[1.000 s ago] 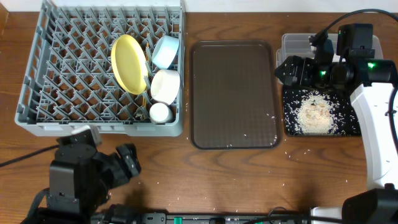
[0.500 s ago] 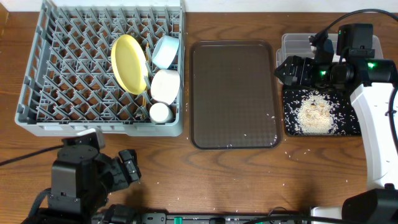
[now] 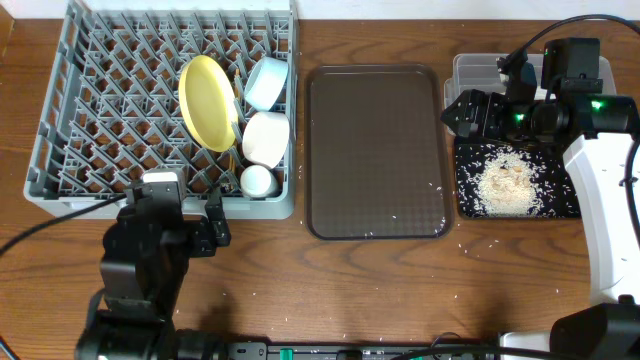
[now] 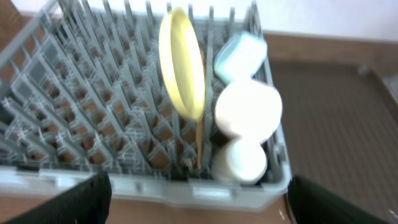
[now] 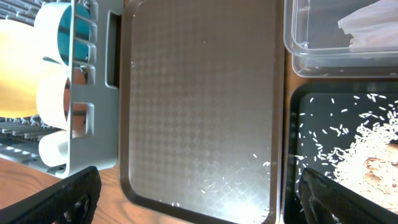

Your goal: Sort waste into correct bins and load items into the dishwasher

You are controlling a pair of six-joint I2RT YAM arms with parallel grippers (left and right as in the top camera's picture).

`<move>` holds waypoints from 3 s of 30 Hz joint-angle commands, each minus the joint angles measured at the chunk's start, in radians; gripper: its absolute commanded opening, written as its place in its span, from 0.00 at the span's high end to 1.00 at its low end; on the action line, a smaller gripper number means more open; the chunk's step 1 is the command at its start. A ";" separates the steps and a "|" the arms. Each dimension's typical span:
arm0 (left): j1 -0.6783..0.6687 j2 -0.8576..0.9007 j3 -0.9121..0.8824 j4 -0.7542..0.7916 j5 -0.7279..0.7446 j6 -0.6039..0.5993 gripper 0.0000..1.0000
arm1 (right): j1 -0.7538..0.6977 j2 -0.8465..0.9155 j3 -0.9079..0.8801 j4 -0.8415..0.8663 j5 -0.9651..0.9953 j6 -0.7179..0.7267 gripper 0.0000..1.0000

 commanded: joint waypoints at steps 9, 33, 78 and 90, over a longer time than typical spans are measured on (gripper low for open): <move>0.131 -0.305 -0.407 0.415 0.001 0.105 0.08 | 0.003 -0.018 0.003 0.000 -0.007 -0.007 0.01; 0.180 -0.568 -0.813 0.628 0.030 0.218 0.07 | 0.003 -0.018 0.003 0.000 -0.007 -0.007 0.01; 0.181 -0.545 -0.813 0.595 0.039 0.213 0.07 | 0.086 -0.258 -0.410 0.663 0.140 -0.295 0.01; 0.181 -0.545 -0.813 0.595 0.039 0.213 0.07 | 0.120 -0.885 -1.173 1.078 0.269 -0.367 0.01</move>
